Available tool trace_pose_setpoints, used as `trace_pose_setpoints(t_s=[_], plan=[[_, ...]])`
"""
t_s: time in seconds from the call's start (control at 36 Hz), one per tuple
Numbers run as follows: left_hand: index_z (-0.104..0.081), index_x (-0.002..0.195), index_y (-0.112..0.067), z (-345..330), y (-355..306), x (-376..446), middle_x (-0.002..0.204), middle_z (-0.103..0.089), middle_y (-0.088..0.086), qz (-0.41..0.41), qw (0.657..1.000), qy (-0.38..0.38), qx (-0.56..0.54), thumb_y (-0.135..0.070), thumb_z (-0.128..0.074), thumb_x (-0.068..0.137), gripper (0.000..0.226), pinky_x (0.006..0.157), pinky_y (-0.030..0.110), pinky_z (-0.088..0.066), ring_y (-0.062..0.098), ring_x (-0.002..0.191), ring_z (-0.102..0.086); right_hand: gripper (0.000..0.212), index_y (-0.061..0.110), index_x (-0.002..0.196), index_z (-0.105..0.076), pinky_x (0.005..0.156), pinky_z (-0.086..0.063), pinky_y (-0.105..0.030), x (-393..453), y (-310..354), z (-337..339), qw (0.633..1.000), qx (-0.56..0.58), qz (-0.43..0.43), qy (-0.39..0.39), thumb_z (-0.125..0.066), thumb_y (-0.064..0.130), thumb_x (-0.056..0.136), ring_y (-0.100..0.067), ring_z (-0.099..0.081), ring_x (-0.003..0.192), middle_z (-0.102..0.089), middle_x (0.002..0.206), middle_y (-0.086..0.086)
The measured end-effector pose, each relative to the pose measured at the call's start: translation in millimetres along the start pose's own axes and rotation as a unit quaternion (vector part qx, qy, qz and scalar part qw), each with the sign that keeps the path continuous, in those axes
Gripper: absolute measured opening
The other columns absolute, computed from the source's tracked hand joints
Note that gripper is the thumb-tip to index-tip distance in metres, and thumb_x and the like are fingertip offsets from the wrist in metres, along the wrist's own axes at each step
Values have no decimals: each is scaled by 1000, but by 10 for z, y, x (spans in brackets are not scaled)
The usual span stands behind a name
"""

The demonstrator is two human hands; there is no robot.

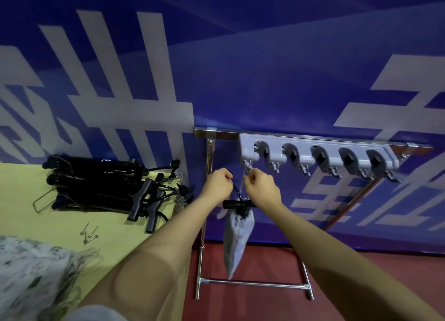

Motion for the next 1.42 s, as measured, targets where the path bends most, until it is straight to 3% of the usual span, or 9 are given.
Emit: trace_pose_setpoints(t_s=[0.28,0.39,0.56,0.78,0.89,1.03,1.17,1.28,1.42], plan=[[-62,102,-11,591,444,-330,98,-66,11,-29,999,-26,20,-7,-43,90,23,72,28,-45,28,88,-61,18,13,87,-50,55,-37,-32,-259,616,-395,998,16,50,32,-46,28,97,-28,-55,71,-57,76,-6],[-62,104,-8,941,693,-482,100,-67,12,-26,999,-36,22,-6,-44,90,23,80,29,-46,28,95,-62,16,15,83,-50,54,-40,-37,-367,934,-638,996,29,69,44,-46,24,96,-30,-58,70,-55,69,-4],[-64,103,-8,1571,1428,-762,104,-68,13,13,998,-58,31,-9,-46,89,22,78,28,-46,29,98,-62,14,17,82,-53,70,-54,-43,-651,1491,-1308,993,55,78,67,-47,25,91,-33,-62,78,-66,81,-11],[-61,101,-13,2274,2480,-1108,95,-64,6,65,995,-69,33,-15,-46,94,17,78,35,-52,26,86,-62,12,17,82,-57,69,-51,-43,-1027,2213,-2183,981,64,132,130,-49,19,91,-26,-61,73,-64,74,-5],[-61,103,-11,2521,2995,-1297,97,-61,3,89,992,-75,41,-11,-47,92,18,73,27,-48,22,88,-59,10,20,88,-62,74,-54,-43,-1276,2453,-2723,971,54,153,177,-52,18,91,-24,-63,81,-67,84,-3],[-59,96,-14,2569,3504,-1523,91,-63,6,108,992,-33,63,-12,-49,92,11,71,34,-51,26,85,-62,27,17,111,-64,84,-49,-39,-1577,2647,-3297,951,-42,202,228,-49,9,91,-27,-57,104,-62,113,-6],[-64,108,-12,2550,3694,-1598,105,-65,7,88,984,-18,152,-14,-53,90,21,75,31,-48,24,91,-61,51,25,133,-52,92,-43,-41,-1721,2676,-3711,919,-152,254,262,-48,5,86,-36,-50,110,-52,128,-11],[-58,122,-15,2420,3812,-1592,126,-57,5,99,973,19,209,-23,-54,90,33,101,38,-40,25,117,-51,44,30,130,-54,93,-37,-37,-1699,2653,-3817,925,-162,249,235,-49,13,90,-32,-48,111,-50,129,-6],[-51,131,-16,2334,3888,-1602,134,-45,7,127,967,49,215,-34,-50,91,44,108,39,-24,27,129,-34,35,36,121,-62,93,-26,-35,-1638,2671,-3848,930,-155,237,236,-45,22,94,-27,-43,116,-50,127,0]])
Point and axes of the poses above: each hand's wrist, its own x-axis towards the middle knuckle, its own z-axis out of the back of the hand, y = z × x, the point moved 9 cm from there along x, towards the middle knuckle
